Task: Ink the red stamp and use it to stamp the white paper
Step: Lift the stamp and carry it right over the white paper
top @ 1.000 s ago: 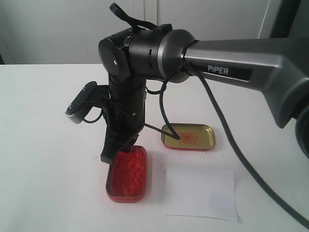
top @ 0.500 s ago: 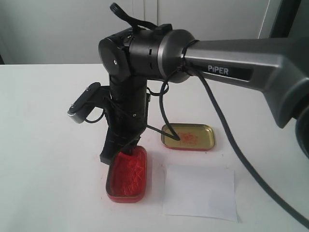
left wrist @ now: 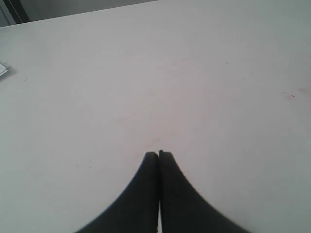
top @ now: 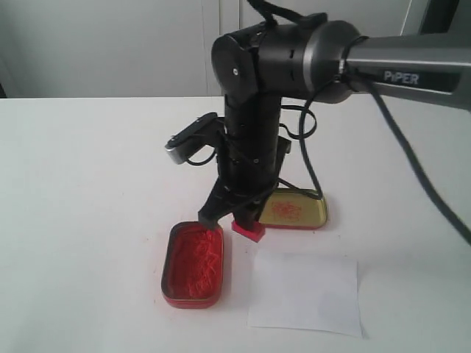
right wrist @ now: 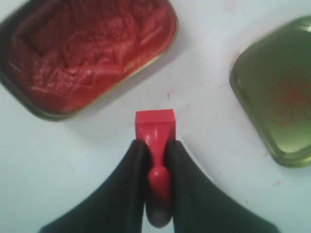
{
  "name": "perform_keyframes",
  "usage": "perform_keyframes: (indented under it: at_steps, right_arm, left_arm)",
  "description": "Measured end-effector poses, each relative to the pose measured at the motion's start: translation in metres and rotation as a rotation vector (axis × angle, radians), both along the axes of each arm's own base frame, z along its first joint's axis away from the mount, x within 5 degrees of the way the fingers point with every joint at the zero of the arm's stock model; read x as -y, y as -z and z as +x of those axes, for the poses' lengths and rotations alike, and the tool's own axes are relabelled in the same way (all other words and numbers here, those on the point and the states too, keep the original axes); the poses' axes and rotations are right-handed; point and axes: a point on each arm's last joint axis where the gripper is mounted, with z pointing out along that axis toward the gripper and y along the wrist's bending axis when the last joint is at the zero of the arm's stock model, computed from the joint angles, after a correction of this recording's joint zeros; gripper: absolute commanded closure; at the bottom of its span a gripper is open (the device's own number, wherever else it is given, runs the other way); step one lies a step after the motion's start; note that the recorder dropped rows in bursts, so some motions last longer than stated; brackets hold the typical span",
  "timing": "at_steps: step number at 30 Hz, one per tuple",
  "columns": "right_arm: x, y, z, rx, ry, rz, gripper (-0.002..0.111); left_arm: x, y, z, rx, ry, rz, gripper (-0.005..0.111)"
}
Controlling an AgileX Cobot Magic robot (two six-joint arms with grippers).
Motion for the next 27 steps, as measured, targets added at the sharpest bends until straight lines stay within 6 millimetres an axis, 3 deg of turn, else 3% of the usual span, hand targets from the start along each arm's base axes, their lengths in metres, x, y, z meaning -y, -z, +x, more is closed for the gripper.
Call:
perform_keyframes:
  at_steps: [8, 13, 27]
  right_arm:
    - [0.049, 0.0, -0.01, -0.008, 0.094, -0.006, 0.108]
    - [0.069, 0.004, -0.019, -0.003, 0.137, -0.002, 0.108]
    - [0.088, 0.05, -0.044, 0.01, 0.235, 0.002, 0.108]
  left_arm:
    - [0.0, 0.0, 0.0, 0.0, 0.0, 0.0, 0.107]
    - [0.0, 0.0, 0.0, 0.0, 0.0, 0.0, 0.107]
    - [0.0, 0.0, 0.0, 0.0, 0.0, 0.0, 0.107]
